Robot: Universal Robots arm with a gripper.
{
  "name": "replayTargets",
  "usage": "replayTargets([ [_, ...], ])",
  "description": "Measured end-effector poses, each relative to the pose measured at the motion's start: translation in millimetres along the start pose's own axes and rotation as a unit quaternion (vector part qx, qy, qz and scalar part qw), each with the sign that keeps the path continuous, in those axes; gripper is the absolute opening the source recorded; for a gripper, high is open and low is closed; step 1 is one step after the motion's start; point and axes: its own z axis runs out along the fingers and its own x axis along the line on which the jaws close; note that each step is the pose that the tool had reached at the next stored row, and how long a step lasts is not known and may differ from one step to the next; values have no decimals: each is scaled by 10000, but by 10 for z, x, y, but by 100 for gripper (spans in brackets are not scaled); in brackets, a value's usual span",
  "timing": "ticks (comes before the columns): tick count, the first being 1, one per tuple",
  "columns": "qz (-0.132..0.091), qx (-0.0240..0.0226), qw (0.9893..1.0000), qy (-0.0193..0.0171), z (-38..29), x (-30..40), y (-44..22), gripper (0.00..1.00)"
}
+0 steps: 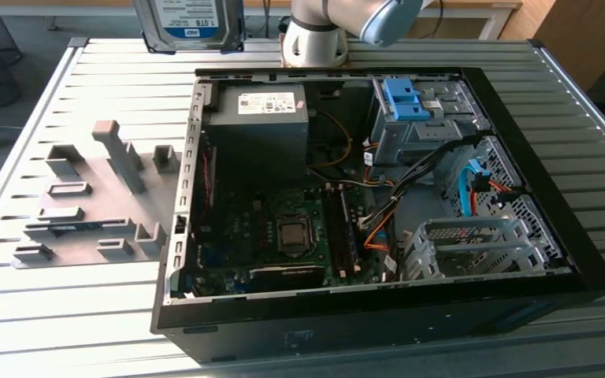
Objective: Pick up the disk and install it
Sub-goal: 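Pick up the disk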
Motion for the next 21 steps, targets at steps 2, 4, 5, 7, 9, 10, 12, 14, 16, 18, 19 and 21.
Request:
replayTargets([
  [2,0,0,10000,0,-1,0,-14,37],
  [4,0,0,10000,0,-1,0,-29,37],
  [5,0,0,10000,1,-1,0,-36,37],
  [7,0,-1,10000,1,-1,0,-48,37],
  [9,0,-1,10000,0,-1,0,-57,37],
  [10,0,0,10000,0,-1,0,-60,37],
  [12,0,-1,10000,1,-1,-1,-68,37],
  [14,0,0,10000,0,-1,-1,-77,37],
  [16,0,-1,10000,0,-2,-1,-88,37],
  [18,0,0,10000,0,-1,-1,-101,37],
  [19,0,0,10000,0,-2,-1,-108,37],
  [21,0,-1,10000,1,-2,-1,-119,37],
])
